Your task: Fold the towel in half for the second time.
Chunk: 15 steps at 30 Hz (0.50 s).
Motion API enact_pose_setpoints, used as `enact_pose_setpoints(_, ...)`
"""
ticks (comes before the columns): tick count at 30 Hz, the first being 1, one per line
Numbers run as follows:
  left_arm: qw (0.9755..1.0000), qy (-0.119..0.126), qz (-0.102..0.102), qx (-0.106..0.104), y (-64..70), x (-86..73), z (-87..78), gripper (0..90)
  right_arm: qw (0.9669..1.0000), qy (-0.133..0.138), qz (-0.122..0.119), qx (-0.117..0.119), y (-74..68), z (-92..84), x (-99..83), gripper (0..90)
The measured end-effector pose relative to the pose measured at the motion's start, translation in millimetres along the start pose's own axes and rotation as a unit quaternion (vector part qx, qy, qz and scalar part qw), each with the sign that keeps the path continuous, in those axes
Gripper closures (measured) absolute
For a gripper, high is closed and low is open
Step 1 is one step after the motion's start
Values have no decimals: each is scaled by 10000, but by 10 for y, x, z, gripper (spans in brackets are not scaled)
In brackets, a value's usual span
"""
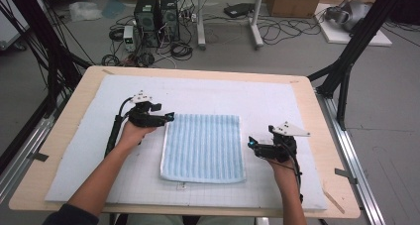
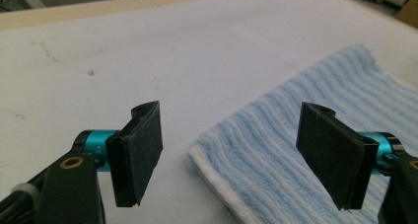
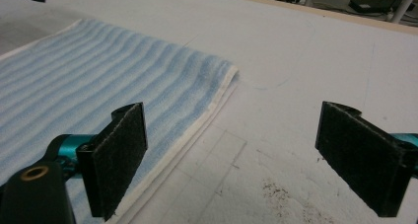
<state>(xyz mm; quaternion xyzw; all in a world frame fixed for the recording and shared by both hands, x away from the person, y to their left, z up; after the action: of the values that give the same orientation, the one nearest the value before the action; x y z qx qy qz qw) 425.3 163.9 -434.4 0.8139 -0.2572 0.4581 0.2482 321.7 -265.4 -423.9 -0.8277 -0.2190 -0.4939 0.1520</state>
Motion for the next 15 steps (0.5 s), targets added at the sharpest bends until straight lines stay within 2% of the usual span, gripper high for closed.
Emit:
enact_pose_setpoints(2,9998,-156,95,79,-5,-3,70,279,10000,1,-23,9,0,3,0,117)
enact_pose_setpoints(5,9993,-301,133,174,-36,2,146,311,10000,4,-4,7,-1,1,0,117)
enact_pose_setpoints(8,9978,-588,219,221,-55,-14,224,364,10000,-8,0,30,-11,7,1,117)
enact_pose_setpoints(12,9951,-910,333,207,-47,-71,287,497,10000,-68,-7,53,-11,34,-6,117)
enact_pose_setpoints(15,9948,-924,406,164,-29,-75,293,566,9999,-122,-24,75,-28,47,-8,117)
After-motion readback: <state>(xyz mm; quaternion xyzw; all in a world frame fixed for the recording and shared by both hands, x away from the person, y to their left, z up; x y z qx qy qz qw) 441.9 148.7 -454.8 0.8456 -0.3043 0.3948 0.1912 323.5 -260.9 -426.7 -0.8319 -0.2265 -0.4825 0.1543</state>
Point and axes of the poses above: each handheld gripper's, and its own axes: z roughly forward along the jaws, x roughly out of its top, y roughly to its right, the point moved 1 cm from there along z, roughly forward along the jaws
